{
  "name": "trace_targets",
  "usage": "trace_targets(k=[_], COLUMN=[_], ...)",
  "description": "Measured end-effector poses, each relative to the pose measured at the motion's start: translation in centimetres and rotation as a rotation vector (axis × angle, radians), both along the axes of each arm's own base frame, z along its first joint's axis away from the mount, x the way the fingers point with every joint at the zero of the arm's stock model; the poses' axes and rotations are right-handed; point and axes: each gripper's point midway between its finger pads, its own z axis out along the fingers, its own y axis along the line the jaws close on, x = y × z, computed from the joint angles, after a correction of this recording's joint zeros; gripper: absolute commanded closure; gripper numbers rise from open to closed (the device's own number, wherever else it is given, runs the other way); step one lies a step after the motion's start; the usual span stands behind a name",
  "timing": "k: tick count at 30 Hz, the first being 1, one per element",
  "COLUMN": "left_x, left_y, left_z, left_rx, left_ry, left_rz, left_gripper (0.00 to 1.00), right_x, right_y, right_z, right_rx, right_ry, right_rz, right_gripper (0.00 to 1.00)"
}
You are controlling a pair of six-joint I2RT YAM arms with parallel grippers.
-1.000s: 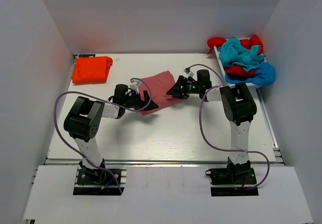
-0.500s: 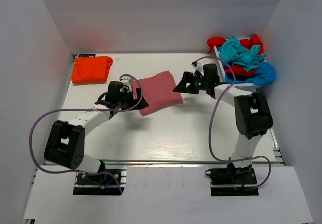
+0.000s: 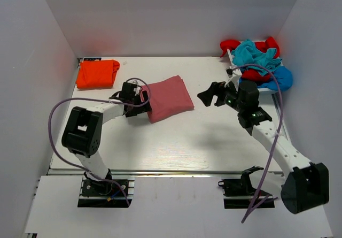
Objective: Fold and stack the t-shirts
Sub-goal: Put the neatly folded tshirt into the corner of the board with the left arm
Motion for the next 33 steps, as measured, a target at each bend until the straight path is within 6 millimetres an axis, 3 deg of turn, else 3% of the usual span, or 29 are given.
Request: trace_targets(k=[1, 5, 8, 11, 15, 18, 19, 26, 30, 33], left_x=[0.1, 3.5, 5.1, 6.2, 7.2, 8.0, 8.2, 9.0, 9.1, 9.1], left_y=[0.0, -1.2, -2.1, -2.9, -3.8, -4.3, -4.5, -4.6, -3.4, -1.9], left_z=[-1.0, -0.3, -0.5, -0.8, -1.2, -1.8, -1.9, -1.4, -0.6, 1.3], left_rx=[0.005, -0.032, -0.072, -0.106, -0.146, -0.161, -0.167, -0.096, 0.027, 0.13], left_ry=[0.022, -0.035, -0.07, -0.101, -0.131, -0.137, -0.141, -0.166, -0.182, -0.221], left_rz=[0.008, 0.03, 0.027, 0.019, -0.004, -0.029, -0.042, -0.138, -0.193, -0.236], left_gripper=[0.0, 0.03, 0.1, 0.24, 0.52, 0.93, 1.0, 1.0, 1.0, 1.0], right_x=[-0.2, -1.6, -2.3, -2.9, -3.4, -3.8, -3.9, -5.3, -5.8, -5.8], right_y=[-0.3, -1.0, -1.0, -0.9, -0.6, -0.7, -0.8, -2.3, -3.0, -3.4], right_z=[0.5, 2.0, 2.8, 2.8, 2.4, 2.2, 2.2, 1.8, 1.3, 0.5], right_rx=[0.003, 0.013, 0.024, 0.024, 0.024, 0.021, 0.02, -0.011, -0.029, -0.048], right_ry=[-0.016, -0.061, -0.08, -0.068, -0.047, -0.036, -0.034, -0.051, -0.058, -0.048], right_rz=[-0.011, -0.026, -0.01, 0.009, 0.032, 0.039, 0.038, -0.007, -0.033, -0.05], right_gripper=[0.1, 0.1, 0.1, 0.1, 0.1, 0.1, 0.1, 0.1, 0.1, 0.1])
